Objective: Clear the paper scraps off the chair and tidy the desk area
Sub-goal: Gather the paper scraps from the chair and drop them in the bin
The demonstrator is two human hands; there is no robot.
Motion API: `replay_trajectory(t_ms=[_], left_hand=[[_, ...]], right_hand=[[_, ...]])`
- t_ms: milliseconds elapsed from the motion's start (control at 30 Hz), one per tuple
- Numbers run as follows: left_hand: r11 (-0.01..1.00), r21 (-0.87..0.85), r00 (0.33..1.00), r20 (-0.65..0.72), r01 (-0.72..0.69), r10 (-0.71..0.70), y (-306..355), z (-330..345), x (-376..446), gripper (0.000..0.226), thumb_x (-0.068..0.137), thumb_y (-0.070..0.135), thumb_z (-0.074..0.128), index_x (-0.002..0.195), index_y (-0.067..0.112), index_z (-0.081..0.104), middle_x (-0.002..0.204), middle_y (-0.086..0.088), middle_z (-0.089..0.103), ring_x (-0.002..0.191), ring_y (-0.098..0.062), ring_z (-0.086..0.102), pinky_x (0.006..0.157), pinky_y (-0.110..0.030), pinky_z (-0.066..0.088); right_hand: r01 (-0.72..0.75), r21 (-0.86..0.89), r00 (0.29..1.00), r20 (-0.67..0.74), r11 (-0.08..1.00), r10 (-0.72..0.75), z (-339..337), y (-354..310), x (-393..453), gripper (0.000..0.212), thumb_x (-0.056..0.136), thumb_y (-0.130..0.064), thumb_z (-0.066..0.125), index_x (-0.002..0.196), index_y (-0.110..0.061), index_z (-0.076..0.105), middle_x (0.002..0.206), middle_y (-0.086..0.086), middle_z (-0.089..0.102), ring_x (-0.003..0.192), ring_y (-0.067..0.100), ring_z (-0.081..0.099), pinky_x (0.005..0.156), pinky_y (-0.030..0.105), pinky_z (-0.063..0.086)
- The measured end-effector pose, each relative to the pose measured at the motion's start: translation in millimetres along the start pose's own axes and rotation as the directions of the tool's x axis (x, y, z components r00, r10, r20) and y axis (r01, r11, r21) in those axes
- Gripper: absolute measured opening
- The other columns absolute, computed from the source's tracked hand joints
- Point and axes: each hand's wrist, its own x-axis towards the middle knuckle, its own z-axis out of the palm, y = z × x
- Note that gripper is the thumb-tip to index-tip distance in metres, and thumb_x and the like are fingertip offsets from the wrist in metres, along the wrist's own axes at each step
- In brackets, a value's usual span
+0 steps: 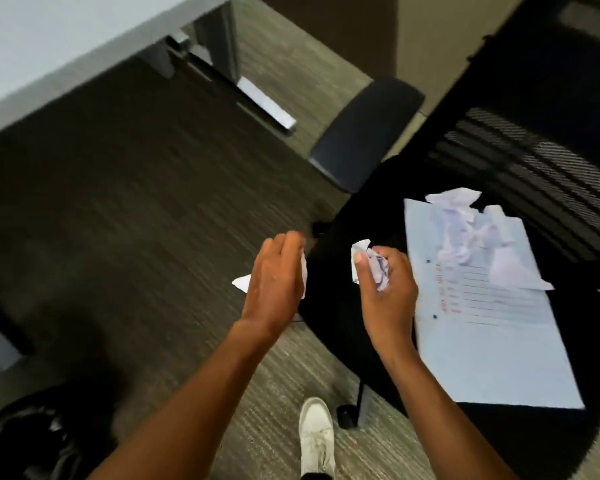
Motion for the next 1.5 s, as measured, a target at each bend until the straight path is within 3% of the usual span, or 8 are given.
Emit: replay_trajectory(t_ms=[400,600,800,900,1033,1167,1300,1500], left_hand=[[0.904,-0.173,0.798,-0.425,0.391,-0.427,-214,-171,-162,0.01,0.102,0.016,0.042,0.094,0.019,0.048,0.082,0.002,0.056,0.08,-0.024,0.055,0.073,-0.049,0.048],[0.708,-0.377,0.482,-0.538,0.597,-0.692,-313,-221,-270,0.011,0.099,0.01,0.044,0.099,0.017,0.052,0.091,0.0,0.061,0.078,-0.014,0.056,0.069,-0.031,0.041],[0.453,-0.538,0.145,-0.518,0.711,-0.843,-389,-247,-361,0.018,0.092,-0.004,0.046,0.105,-0.006,0.059,0.099,-0.014,0.064,0.092,-0.028,0.057,0.074,-0.022,0.035],[0.39,-0.573,0.095,-0.475,0.721,-0.875,-416,-250,-390,0.02,0.091,-0.006,0.047,0.106,-0.006,0.059,0.103,-0.027,0.066,0.095,-0.038,0.062,0.078,-0.038,0.048],[0.387,-0.638,0.05,-0.48,0.666,-0.876,-439,-244,-408,0.025,0.089,-0.011,0.049,0.108,0.003,0.057,0.089,-0.014,0.065,0.072,-0.021,0.061,0.059,-0.015,0.047],[0.359,-0.724,-0.007,-0.449,0.589,-0.894,-454,-230,-408,0.026,0.093,-0.007,0.05,0.118,-0.001,0.055,0.076,0.006,0.056,0.058,0.004,0.06,0.048,-0.005,0.044],[0.457,-0.714,0.11,-0.477,0.531,-0.872,-474,-226,-398,0.025,0.095,-0.014,0.034,0.086,0.005,0.047,0.073,-0.005,0.041,0.061,0.006,0.049,0.06,-0.008,0.038],[0.331,-0.846,-0.066,-0.392,0.418,-0.917,-479,-216,-388,0.034,0.095,-0.007,0.028,0.075,0.014,0.046,0.073,-0.002,0.041,0.066,-0.009,0.042,0.06,-0.014,0.038]], right_hand=[[-0.228,0.097,0.844,0.516,0.969,0.147,244,-86,-162,0.01,0.087,-0.028,0.071,0.087,-0.024,0.062,0.082,-0.008,0.064,0.073,0.003,0.059,0.066,0.018,0.047],[-0.636,-0.055,0.455,0.779,0.77,0.431,347,-104,-291,0.009,0.089,-0.017,0.067,0.098,-0.019,0.068,0.092,-0.002,0.071,0.084,0.009,0.067,0.081,0.026,0.052],[-0.669,-0.343,0.179,0.787,0.66,0.591,420,-94,-413,0.026,0.085,-0.014,0.072,0.107,-0.004,0.062,0.094,0.009,0.065,0.091,0.017,0.068,0.077,0.025,0.053],[-0.603,-0.449,0.164,0.74,0.66,0.653,450,-81,-456,0.034,0.085,-0.019,0.073,0.114,-0.005,0.061,0.104,0.01,0.065,0.103,0.025,0.065,0.09,0.035,0.052],[-0.618,-0.515,0.098,0.699,0.594,0.708,479,-64,-493,0.019,0.088,-0.024,0.07,0.103,-0.02,0.059,0.087,-0.003,0.059,0.077,0.014,0.059,0.06,0.026,0.047],[-0.567,-0.538,0.127,0.691,0.624,0.711,500,-45,-504,0.032,0.089,-0.022,0.067,0.118,-0.012,0.058,0.096,0.005,0.06,0.082,0.019,0.058,0.068,0.03,0.046],[-0.595,-0.488,0.162,0.705,0.638,0.69,515,-29,-502,0.035,0.089,-0.016,0.067,0.122,-0.015,0.055,0.103,0.009,0.059,0.07,0.015,0.057,0.052,0.024,0.044],[-0.535,-0.57,0.048,0.716,0.623,0.696,515,-16,-494,0.016,0.093,-0.01,0.055,0.085,-0.024,0.057,0.081,0.006,0.057,0.067,0.018,0.05,0.062,0.029,0.044]])
